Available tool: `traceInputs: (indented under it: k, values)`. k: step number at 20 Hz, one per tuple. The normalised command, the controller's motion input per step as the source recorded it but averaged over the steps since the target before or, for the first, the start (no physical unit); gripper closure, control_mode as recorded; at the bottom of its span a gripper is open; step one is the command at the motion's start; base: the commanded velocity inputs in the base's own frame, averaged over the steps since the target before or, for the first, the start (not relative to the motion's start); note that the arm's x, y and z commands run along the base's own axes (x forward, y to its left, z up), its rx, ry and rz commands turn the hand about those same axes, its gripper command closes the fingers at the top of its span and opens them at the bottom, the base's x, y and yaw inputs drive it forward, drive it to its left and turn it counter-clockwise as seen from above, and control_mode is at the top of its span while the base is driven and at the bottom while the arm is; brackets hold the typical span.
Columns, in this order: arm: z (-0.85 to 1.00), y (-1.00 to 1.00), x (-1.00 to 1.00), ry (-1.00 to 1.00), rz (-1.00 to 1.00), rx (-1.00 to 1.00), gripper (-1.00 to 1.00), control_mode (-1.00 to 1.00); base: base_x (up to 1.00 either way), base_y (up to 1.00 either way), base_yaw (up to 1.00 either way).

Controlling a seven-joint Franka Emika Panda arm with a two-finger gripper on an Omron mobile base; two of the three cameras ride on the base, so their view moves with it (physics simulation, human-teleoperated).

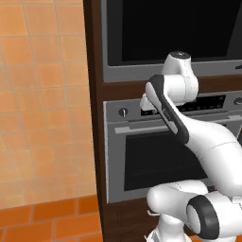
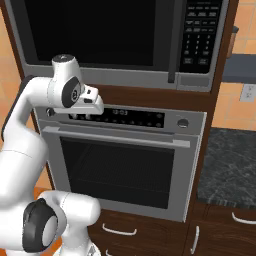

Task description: Navigate to the sink.

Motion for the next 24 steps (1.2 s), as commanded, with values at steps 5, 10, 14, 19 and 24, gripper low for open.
traceInputs:
  k: [5,10,14,19,24]
  values:
    - [0.0,-0.09,-0.66,-0.02,-0.03,0.0,-1.0,-1.0,0.0,0.0,0.0]
    - [0.0,-0.36,-1.0,-0.14,-0.12,0.01,-1.0,-1.0,0.0,0.0,0.0]
    - [0.0,-0.28,-1.0,-0.14,-0.11,0.0,-1.0,-1.0,0.0,0.0,0.0]
    - [0.0,-0.07,-1.0,-0.07,-0.04,0.0,-1.0,-1.0,0.0,0.0,0.0]
    - [0.0,0.0,0.0,0.0,0.0,0.0,-1.0,1.0,-1.0,-0.24,-0.44]
